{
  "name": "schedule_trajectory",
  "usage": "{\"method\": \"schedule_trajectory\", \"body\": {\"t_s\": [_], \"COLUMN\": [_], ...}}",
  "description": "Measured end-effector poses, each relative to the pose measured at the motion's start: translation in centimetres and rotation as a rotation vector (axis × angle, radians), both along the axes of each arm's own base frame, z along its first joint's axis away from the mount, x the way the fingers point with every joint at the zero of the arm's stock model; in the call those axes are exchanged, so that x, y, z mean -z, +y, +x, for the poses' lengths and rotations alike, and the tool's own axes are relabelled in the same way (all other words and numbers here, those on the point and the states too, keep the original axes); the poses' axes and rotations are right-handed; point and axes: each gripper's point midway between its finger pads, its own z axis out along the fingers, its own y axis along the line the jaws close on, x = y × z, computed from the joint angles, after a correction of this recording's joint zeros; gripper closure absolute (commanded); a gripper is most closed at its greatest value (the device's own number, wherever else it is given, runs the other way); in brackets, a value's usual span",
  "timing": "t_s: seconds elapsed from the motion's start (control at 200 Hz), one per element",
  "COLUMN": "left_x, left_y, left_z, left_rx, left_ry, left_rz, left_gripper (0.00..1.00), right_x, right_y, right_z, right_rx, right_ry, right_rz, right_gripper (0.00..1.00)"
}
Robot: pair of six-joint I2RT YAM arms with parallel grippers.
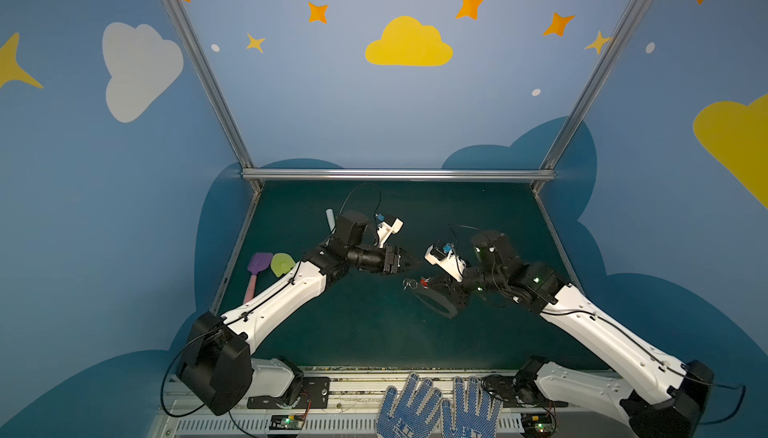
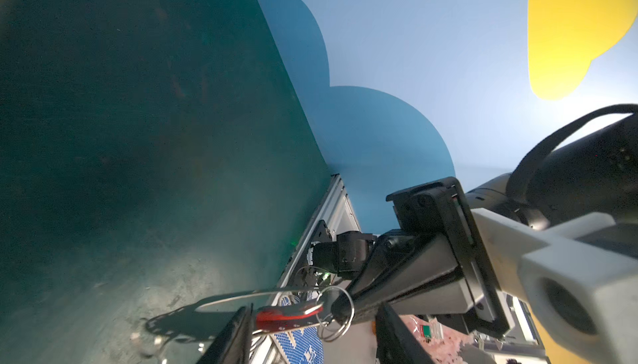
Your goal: Put the keys on the keyring
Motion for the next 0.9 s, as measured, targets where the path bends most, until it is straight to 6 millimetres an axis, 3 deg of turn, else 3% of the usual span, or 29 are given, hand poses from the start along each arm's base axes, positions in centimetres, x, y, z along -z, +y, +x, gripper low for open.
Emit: {"method": "schedule_trajectory", "body": {"t_s": [0.476,0.651,0.811,0.901], "left_x": [1.9,2.8,3.1,3.3], "left_y": [-1.2,-1.5,-1.9,-1.9], "left_z": [-2.0,-2.2,-2.2,-2.2], "left_rx": [0.104,0.117,0.125,0.123], "left_ry": [0.022,0.019,0.006,0.003], "left_rz": [0.158,0.22,0.252,0.267], "left_gripper": [0.42,0.42,0.5,0.47], "right_x": [0.8,1.6,2.0,2.1], "right_y": [0.4,0.5,0.1,0.0], "right_z": [0.1,0.2,0.4,0.4], "right_rx": [-0.027,-0.021,-0.006,0.0], "right_ry": [-0.067,-0.069,-0.072,-0.076], "right_rz": [-0.056,-0.089,-0.117,-0.127], "right_gripper": [1.0,1.0,1.0,1.0]}}
